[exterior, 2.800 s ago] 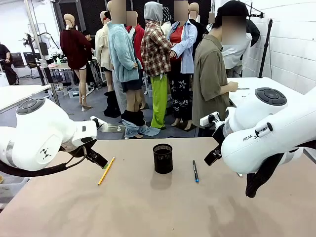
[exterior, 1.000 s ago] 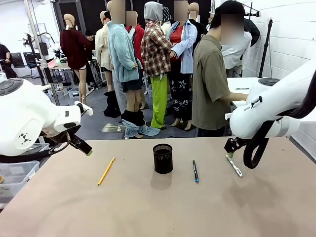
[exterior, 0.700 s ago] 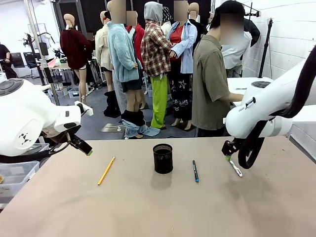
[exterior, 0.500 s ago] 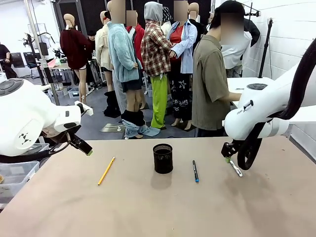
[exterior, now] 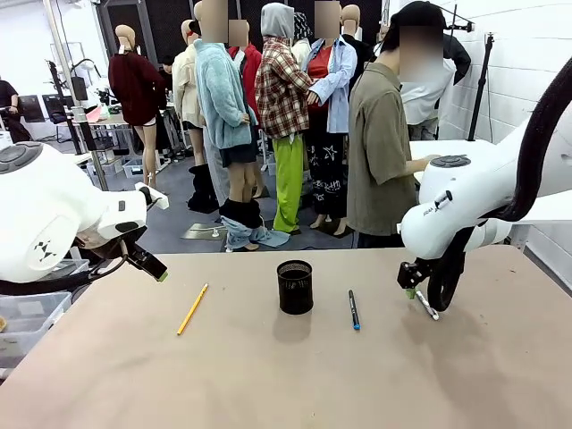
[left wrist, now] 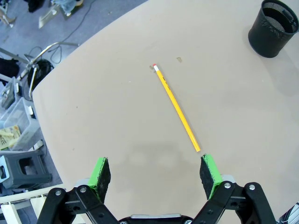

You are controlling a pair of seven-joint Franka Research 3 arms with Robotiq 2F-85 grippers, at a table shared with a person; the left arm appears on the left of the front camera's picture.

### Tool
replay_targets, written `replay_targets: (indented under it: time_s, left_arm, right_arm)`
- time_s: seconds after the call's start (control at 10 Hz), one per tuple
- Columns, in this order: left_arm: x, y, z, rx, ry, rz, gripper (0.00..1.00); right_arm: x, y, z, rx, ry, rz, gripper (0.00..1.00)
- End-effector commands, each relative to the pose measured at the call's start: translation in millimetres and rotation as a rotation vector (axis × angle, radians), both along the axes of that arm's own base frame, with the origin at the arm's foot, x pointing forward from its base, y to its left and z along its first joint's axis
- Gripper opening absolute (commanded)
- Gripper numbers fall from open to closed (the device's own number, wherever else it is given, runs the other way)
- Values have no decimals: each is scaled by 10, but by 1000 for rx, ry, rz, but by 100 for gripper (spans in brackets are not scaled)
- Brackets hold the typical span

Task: Place the pens into the pen holder.
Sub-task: Pick up a writing instrument from the table and place it into the Pen holder.

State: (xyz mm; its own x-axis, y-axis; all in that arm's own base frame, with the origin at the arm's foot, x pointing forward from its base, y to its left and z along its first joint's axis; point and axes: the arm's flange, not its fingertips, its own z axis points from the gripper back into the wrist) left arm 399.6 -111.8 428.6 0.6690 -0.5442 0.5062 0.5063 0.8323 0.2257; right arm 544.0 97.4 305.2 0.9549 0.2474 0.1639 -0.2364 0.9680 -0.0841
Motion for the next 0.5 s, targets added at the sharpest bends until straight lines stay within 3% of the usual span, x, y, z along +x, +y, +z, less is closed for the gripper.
replay_targets:
  time_s: [0.0,0.2,0.4]
  left_arm:
    - [17,-6,-10,-1,-13,0,100]
    - [17,-6,-10,-1,-13,0,100]
    - [17,-6,-10,-1,-13,0,100]
  right_arm:
    - [71,81,-30,-11,17,-15,100]
    - [86,90,-63,-9,28,-28,100]
    - [90,112,-70,1,27,-17,66]
